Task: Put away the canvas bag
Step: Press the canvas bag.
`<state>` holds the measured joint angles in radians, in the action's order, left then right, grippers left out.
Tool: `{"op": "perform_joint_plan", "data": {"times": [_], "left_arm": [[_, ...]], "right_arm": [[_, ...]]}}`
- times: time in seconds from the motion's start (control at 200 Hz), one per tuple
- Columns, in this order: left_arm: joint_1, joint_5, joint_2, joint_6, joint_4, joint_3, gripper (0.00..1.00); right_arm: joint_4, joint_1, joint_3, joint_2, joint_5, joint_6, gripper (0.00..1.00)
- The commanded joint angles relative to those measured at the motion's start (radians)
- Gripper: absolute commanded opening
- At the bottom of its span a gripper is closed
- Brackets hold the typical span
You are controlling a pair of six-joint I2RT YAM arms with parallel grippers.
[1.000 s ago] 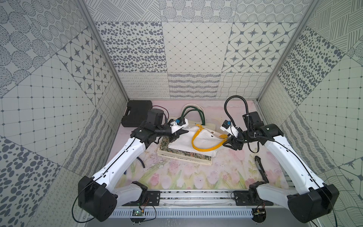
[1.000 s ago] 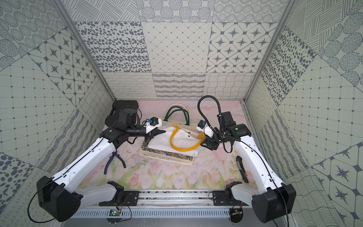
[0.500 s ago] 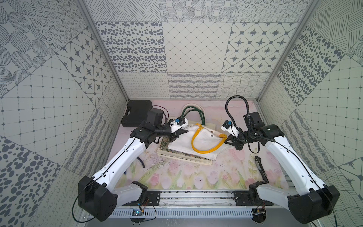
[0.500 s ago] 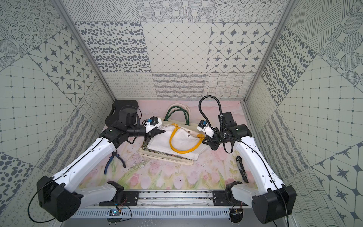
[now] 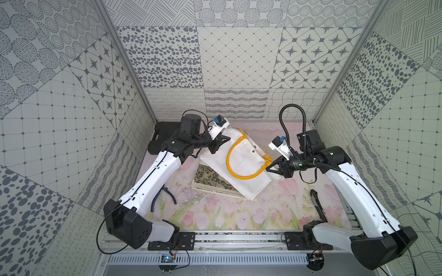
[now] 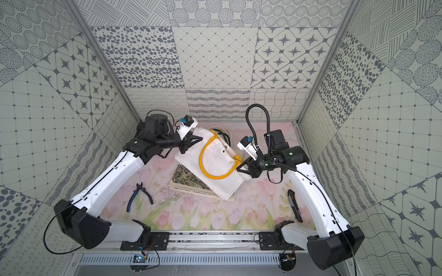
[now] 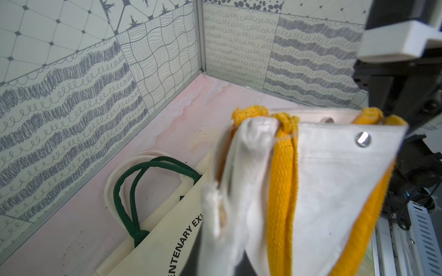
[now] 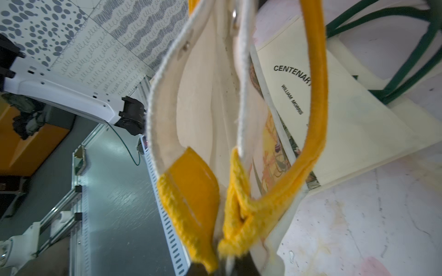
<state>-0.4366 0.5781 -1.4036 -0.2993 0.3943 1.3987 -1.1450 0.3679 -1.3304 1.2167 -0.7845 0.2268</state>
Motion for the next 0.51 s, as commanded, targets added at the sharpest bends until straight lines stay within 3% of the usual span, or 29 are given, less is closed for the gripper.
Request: {"op": "perform_joint_plan", "data": {"times": [0.0, 0.02, 0.07, 0.215, 0.31, 0.5], "left_arm": [[0.002, -0.284, -0.05, 0.242, 0.067, 0.031, 0.55], [0.002, -0.327, -0.048, 0.268, 0.06, 0.026, 0.6], [0.004, -0.401, -0.038, 0.301, 0.059, 0.018, 0.62], [0.003, -0.428, 0.016, 0.311, 0.1, -0.008, 0.67], [0.002, -0.434, 0.093, 0.303, 0.09, -0.079, 0.91], [0.0, -0.331, 0.256, 0.301, 0.019, -0.224, 0.91]], "right_arm": [[0.124, 0.076, -0.044, 0.02, -0.045, -0.209, 0.0], [0.146, 0.083, -0.042, 0.022, -0.031, -0.253, 0.0], [0.209, 0.092, -0.032, 0.029, 0.005, -0.377, 0.0], [0.374, 0.119, -0.014, 0.031, 0.051, -0.603, 0.0], [0.462, 0.121, 0.003, 0.01, 0.117, -0.715, 0.0], [0.527, 0.105, 0.043, 0.013, 0.227, -0.943, 0.0]]}}
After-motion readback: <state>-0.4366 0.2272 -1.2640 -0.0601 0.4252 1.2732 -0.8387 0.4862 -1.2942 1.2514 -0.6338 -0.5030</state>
